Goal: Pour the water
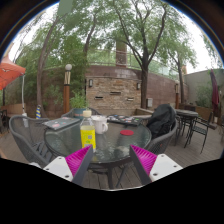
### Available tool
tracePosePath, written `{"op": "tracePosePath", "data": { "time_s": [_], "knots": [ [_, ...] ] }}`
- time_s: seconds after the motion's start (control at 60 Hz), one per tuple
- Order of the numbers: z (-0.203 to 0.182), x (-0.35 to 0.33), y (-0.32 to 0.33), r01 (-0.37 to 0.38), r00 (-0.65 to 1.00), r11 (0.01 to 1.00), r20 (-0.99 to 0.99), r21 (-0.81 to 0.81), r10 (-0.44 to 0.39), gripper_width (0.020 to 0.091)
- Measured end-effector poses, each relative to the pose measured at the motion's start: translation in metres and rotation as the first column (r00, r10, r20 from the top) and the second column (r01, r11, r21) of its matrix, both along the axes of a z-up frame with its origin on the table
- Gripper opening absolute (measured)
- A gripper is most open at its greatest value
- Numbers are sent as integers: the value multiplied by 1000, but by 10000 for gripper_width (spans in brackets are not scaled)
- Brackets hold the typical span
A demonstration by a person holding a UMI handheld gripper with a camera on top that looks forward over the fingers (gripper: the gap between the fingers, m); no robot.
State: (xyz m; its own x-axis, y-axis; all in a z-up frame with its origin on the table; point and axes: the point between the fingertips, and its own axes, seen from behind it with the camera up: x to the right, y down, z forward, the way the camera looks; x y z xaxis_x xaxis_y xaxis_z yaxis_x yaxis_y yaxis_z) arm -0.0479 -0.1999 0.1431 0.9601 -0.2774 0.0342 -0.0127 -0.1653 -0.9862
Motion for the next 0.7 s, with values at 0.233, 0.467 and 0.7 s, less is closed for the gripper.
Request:
{"op": "tracePosePath", "data": {
  "time_s": [0.233,0.467,0.7],
  "knots": [
    [-58,-7,85,-58,998,992,-24,114,62,826],
    [-74,-10,167,-12,1000,995,-9,101,13,805],
    [-78,-10,166,71,997,992,34,103,-75,453]
  ]
}}
